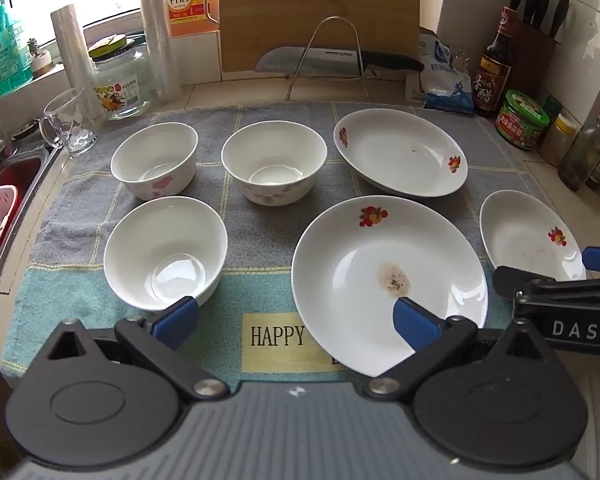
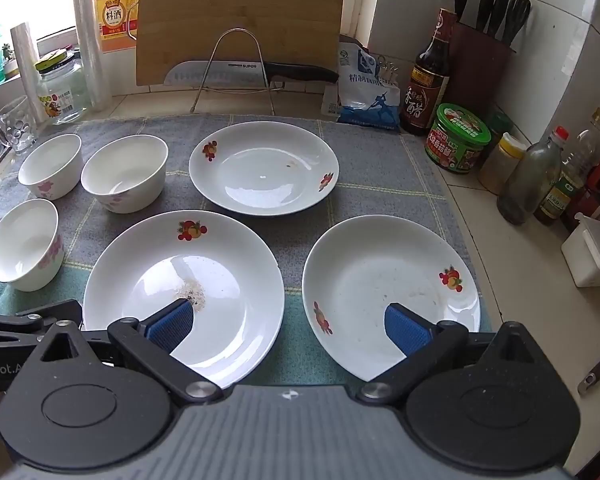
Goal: Organize plates and bowls
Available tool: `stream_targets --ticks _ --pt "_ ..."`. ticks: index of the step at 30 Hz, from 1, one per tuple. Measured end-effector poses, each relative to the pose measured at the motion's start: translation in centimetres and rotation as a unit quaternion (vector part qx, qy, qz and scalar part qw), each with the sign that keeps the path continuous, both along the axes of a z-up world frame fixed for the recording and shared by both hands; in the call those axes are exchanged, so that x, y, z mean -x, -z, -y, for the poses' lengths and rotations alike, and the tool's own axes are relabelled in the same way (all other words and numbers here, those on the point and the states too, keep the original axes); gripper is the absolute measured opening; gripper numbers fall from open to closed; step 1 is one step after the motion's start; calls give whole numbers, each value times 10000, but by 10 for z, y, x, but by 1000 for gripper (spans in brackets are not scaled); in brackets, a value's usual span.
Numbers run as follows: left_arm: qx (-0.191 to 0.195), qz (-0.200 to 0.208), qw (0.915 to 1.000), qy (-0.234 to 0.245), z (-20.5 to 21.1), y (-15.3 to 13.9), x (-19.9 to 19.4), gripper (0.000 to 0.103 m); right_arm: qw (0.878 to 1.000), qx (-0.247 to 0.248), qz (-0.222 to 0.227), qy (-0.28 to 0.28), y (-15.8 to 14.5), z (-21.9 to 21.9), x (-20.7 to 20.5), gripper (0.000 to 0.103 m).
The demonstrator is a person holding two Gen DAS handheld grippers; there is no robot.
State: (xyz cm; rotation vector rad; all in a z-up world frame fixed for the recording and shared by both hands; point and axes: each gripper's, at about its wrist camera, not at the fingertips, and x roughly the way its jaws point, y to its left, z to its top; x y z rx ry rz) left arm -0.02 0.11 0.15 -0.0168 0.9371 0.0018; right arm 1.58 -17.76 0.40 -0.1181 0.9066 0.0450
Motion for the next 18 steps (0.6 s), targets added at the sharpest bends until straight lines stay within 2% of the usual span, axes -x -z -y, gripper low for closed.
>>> stream_targets --ticks 18 --pt "18 1 10000 2 0 -2 -1 102 10000 68 35 4 -4 -2 2 103"
